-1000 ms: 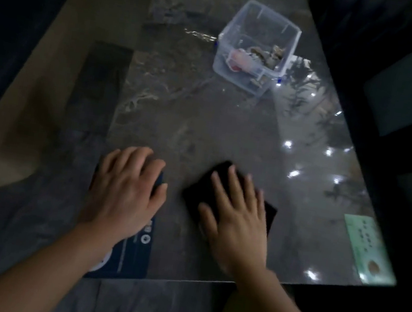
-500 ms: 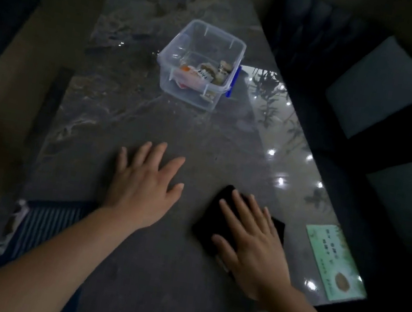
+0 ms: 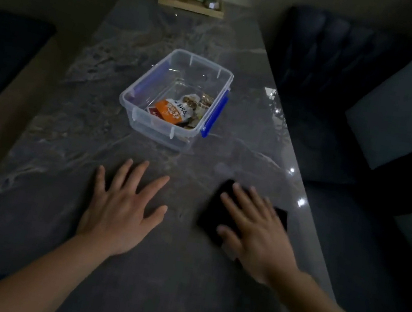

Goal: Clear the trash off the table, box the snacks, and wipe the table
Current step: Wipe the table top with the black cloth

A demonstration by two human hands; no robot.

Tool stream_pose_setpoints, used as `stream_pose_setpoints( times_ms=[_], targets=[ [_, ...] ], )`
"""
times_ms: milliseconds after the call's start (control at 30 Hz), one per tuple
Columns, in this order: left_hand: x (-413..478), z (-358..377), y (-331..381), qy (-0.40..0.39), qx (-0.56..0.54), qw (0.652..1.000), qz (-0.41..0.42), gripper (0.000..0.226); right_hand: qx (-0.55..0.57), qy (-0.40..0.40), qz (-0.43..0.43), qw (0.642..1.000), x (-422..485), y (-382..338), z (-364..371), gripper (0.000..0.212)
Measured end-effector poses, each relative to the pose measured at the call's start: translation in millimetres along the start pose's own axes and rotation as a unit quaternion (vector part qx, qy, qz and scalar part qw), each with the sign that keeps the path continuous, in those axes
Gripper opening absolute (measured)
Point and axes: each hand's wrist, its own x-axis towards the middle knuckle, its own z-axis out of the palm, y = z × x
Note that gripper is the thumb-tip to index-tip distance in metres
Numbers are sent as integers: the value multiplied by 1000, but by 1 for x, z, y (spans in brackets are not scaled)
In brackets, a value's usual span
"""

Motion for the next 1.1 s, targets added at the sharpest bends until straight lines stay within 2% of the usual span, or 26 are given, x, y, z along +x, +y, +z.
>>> stream_pose_setpoints(
  times_ms=[100, 167, 333, 400, 433, 533, 600, 633, 700, 767, 833, 867, 933, 1000, 1033, 1100],
  targets=[
    [-2, 1, -1, 9, 6, 1000, -10, 66, 36, 7, 200, 979, 55, 33, -19, 68],
    [-1, 1, -1, 9, 10, 1000, -7, 66, 47, 8, 233, 971, 78, 28, -21, 68],
    [-2, -4, 1, 5, 18, 1000, -2, 65, 2, 21, 4, 1000, 11, -16, 2, 65],
    [-2, -3, 0, -2, 19, 1000, 0, 65, -9, -4, -5, 1000, 6, -8, 2, 65],
    [-1, -3, 0, -2, 18, 1000, 0, 65, -13, -3, 27, 1000, 15, -2, 0, 65],
    [-2, -4, 0, 0, 14, 1000, -5, 64, 37, 26, 201, 979, 73, 1, -18, 68],
    [-3, -5, 1, 0, 8, 1000, -3, 64, 68, 18, 257, 964, 107, -14, -23, 67],
    [-3, -5, 0, 3, -2, 1000, -5, 63, 64, 14, 234, 970, 110, -25, -21, 67],
    [-5, -5, -2, 20, -34, 999, -16, 61, 46, 28, 108, 993, 88, -46, -6, 66],
    [-6, -5, -3, 27, -51, 998, -20, 57, 14, 35, -9, 999, 39, -54, 8, 66],
    [-6, -5, -4, 24, -50, 998, -21, 57, -1, 25, -48, 999, 28, -26, 11, 65],
    [-5, -5, -3, 20, -45, 999, -17, 57, -1, 28, -18, 999, 43, -4, 7, 65],
    [-5, -4, -2, 19, -33, 999, -17, 56, 4, 40, 122, 992, 98, 33, -10, 68],
    [-5, -2, -2, 23, -24, 999, -23, 56, 51, 35, 258, 964, 159, 55, -24, 69],
    [-6, -1, -2, 25, -22, 999, -24, 56, 62, 35, 295, 953, 183, 57, -27, 70],
    [-5, 0, -1, 25, -21, 999, -19, 56, 65, 34, 299, 951, 200, 43, -27, 71]
  ],
)
